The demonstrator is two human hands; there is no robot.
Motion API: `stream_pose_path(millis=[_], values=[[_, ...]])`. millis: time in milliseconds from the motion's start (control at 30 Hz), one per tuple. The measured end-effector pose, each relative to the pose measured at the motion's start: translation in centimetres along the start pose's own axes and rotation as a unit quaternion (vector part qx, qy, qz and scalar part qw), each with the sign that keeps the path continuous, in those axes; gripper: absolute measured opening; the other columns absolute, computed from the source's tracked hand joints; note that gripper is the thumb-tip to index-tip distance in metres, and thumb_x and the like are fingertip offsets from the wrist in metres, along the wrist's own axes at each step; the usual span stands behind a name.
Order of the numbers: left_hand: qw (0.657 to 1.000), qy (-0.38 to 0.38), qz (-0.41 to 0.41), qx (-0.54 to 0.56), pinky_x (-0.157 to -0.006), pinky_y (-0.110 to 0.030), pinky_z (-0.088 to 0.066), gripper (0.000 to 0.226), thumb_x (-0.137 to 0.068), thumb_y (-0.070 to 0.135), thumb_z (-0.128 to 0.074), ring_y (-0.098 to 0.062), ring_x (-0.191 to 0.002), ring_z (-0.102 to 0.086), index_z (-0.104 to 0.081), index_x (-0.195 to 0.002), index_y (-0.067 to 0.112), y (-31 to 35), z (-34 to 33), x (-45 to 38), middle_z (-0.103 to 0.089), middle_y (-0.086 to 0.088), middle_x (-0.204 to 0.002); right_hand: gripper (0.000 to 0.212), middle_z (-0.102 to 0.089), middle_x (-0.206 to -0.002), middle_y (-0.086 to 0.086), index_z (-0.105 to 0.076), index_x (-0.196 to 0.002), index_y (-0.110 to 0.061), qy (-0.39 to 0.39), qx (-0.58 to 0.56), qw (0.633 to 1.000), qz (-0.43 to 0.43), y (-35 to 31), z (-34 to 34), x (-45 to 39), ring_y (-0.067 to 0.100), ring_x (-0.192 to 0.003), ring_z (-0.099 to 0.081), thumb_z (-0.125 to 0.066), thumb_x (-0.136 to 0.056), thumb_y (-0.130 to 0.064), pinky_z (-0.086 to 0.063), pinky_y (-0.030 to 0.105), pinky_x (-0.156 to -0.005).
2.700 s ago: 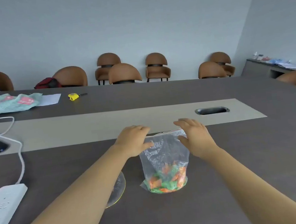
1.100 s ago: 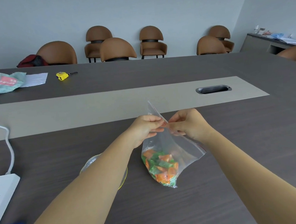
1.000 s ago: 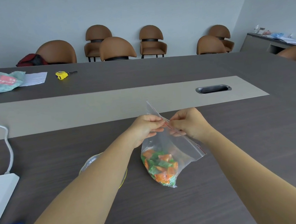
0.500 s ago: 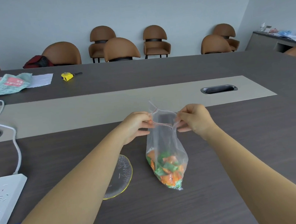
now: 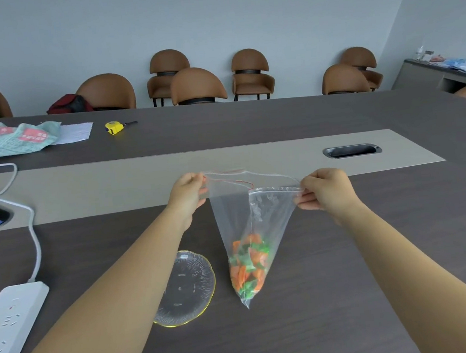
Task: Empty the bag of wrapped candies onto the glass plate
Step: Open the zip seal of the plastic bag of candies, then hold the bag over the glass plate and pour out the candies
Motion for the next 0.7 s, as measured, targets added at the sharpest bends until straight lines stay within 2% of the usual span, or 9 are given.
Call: stream_pose_path(millis=[67, 133, 200, 267, 367, 433, 467, 533, 700], values=[[0.999, -0.043, -0.011, -0.006, -0.107, -0.039, -0.032, 0.025, -0.093, 0.028, -0.042, -0.017, -0.114, -0.045, -0.055, -0.109, 0.016, -0.8, -0.7, 0.9, -0.050, 0.004, -0.116, 0.020, -0.054, -0.062, 0.014, -0.048, -0.062, -0.002, -0.011, -0.038, 0.999, -0.009, 0.0, -0.5, 0.3, 0.012, -0.043, -0.060, -0.044, -0.080, 0.004, -0.053, 0.019, -0.041], [0.994, -0.105, -0.017, -0.019, -0.112, -0.040, -0.025, 0.053, -0.086, 0.030, -0.052, -0.016, -0.129, -0.036, -0.039, -0.135, 0.014, -2.4, -1.5, 2.1, -0.041, 0.005, -0.133, 0.020, -0.053, -0.062, 0.014, -0.048, -0.062, -0.002, -0.020, -0.071, 0.997, -0.013, -0.1, -0.9, 0.6, 0.016, -0.044, -0.061, -0.043, -0.081, 0.005, -0.055, 0.020, -0.043], [0.985, -0.168, -0.009, -0.025, -0.117, -0.041, -0.022, 0.093, -0.066, 0.031, -0.074, -0.018, -0.139, -0.027, -0.024, -0.143, 0.014, -4.5, -2.4, 3.3, -0.029, 0.002, -0.150, 0.022, -0.052, -0.063, 0.014, -0.048, -0.062, -0.002, -0.029, -0.101, 0.994, -0.017, -0.2, -1.4, 0.8, 0.022, -0.053, -0.061, -0.043, -0.081, 0.006, -0.056, 0.021, -0.045], [0.977, -0.206, 0.009, -0.051, -0.116, -0.036, -0.022, 0.106, -0.059, 0.024, -0.079, -0.019, -0.143, -0.022, -0.018, -0.146, 0.019, -6.3, -3.6, 4.5, -0.024, 0.001, -0.154, 0.023, -0.050, -0.063, 0.013, -0.048, -0.061, -0.003, -0.038, -0.130, 0.991, -0.021, -0.3, -1.8, 1.1, 0.025, -0.059, -0.060, -0.042, -0.082, 0.006, -0.057, 0.021, -0.047], [0.980, -0.174, -0.019, -0.090, -0.101, -0.025, -0.029, 0.071, -0.072, 0.021, -0.071, -0.014, -0.132, -0.036, -0.040, -0.136, 0.018, -7.3, -4.7, 4.7, -0.045, 0.004, -0.138, 0.023, -0.053, -0.066, 0.014, -0.049, -0.062, -0.002, -0.053, -0.149, 0.987, -0.022, -0.2, -2.2, 1.3, 0.024, -0.061, -0.061, -0.041, -0.082, 0.007, -0.058, 0.021, -0.051], [0.986, -0.128, -0.040, -0.099, -0.080, -0.021, -0.038, 0.019, -0.082, 0.022, -0.062, -0.017, -0.099, -0.054, -0.063, -0.100, 0.015, -6.6, -4.9, 4.6, -0.059, 0.001, -0.098, 0.021, -0.057, -0.070, 0.016, -0.051, -0.065, -0.002, -0.067, -0.153, 0.986, -0.015, 0.0, -2.3, 1.3, 0.023, -0.066, -0.063, -0.041, -0.082, 0.005, -0.059, 0.021, -0.056], [0.989, -0.105, -0.045, -0.094, -0.068, -0.019, -0.039, 0.010, -0.086, 0.022, -0.056, -0.018, -0.083, -0.054, -0.063, -0.084, 0.015, -6.3, -4.8, 4.5, -0.057, -0.002, -0.084, 0.021, -0.059, -0.072, 0.015, -0.051, -0.066, -0.003, -0.076, -0.151, 0.986, -0.008, 0.1, -2.3, 1.4, 0.022, -0.069, -0.063, -0.041, -0.083, 0.004, -0.059, 0.022, -0.059], [0.995, -0.082, -0.019, -0.052, -0.062, -0.014, -0.041, 0.022, -0.091, 0.023, -0.048, -0.016, -0.076, -0.057, -0.063, -0.083, 0.010, -6.2, -4.4, 3.9, -0.060, -0.005, -0.084, 0.021, -0.062, -0.075, 0.011, -0.052, -0.068, -0.007, -0.085, -0.139, 0.987, 0.007, 0.5, -2.2, 1.4, 0.020, -0.072, -0.064, -0.044, -0.086, -0.001, -0.058, 0.023, -0.065], [0.997, -0.052, 0.047, 0.016, -0.090, -0.038, -0.047, 0.030, -0.093, 0.033, -0.040, -0.018, -0.078, -0.063, -0.053, -0.076, 0.011, -6.3, -3.1, 3.4, -0.060, -0.001, -0.096, 0.010, -0.059, -0.092, 0.005, -0.055, -0.088, -0.010, -0.042, -0.047, 0.998, 0.016, 3.7, -2.1, 1.0, 0.022, -0.093, -0.059, -0.060, -0.082, -0.017, -0.051, 0.030, -0.082]])
Point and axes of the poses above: each hand's wrist, its own x-axis away from the middle knuckle, its own z-axis out of the back of the hand, y = z × x, the point moved 4 cm from there along -x, towards the middle knuckle
